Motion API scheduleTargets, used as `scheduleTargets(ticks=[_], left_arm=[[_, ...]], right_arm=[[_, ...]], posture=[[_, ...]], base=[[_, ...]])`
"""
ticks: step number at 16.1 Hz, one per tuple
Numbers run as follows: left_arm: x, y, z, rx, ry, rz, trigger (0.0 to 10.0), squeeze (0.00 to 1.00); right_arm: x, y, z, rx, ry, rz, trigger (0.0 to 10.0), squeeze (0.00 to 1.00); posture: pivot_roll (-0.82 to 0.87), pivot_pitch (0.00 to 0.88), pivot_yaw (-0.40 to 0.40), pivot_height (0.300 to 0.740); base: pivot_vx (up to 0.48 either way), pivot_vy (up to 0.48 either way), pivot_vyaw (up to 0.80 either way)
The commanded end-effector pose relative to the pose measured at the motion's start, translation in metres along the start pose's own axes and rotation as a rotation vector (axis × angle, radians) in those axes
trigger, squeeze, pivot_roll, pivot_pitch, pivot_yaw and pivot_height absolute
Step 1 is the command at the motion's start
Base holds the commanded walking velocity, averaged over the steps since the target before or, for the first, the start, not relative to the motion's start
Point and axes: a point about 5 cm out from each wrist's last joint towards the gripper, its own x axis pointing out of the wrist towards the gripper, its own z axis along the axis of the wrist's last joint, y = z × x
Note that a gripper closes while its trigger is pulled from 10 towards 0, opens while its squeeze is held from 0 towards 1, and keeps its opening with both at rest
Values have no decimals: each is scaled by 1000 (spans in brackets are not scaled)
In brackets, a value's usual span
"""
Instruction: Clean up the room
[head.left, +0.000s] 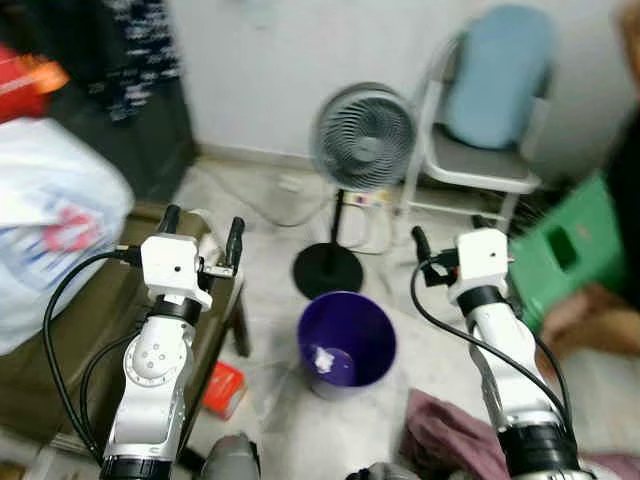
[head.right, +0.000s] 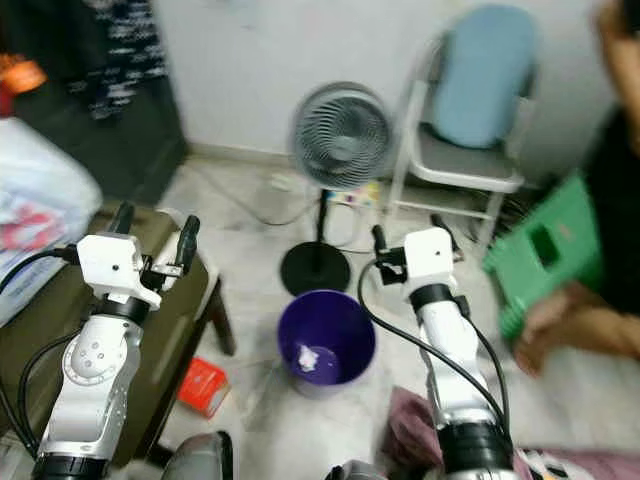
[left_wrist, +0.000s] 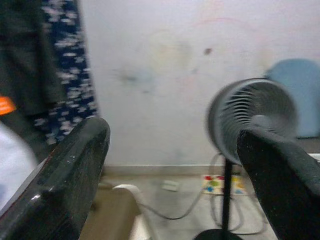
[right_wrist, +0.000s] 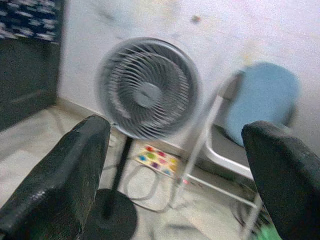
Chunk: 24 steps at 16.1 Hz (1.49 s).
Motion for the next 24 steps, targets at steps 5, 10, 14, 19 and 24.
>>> scheduleTargets(ticks=[5,10,14,19,24], left_arm=[[0,-3,2,13,2,33,10000,0],[6,1,2,37,12,92,10000,0],[8,-2,3,50,0,68,10000,0],[4,2,5,46,-4,82,10000,0],[-35,15,-10,110,94,105,10000,0]], right_arm=[[9,6,20,15,-61,26,10000,0],[10,7,22,22,-67,40,10000,0],[12,8,23,32,-68,41,10000,0],[12,9,26,35,-80,52,10000,0],[4,8,19,33,-61,46,10000,0]], posture=[[-44,0,-39,740],[-46,0,-41,740],[-46,0,-36,740],[-44,0,-33,740],[-31,0,-33,740]], base=[[0,0,800],[0,0,800],[0,0,800],[0,0,800],[0,0,304]])
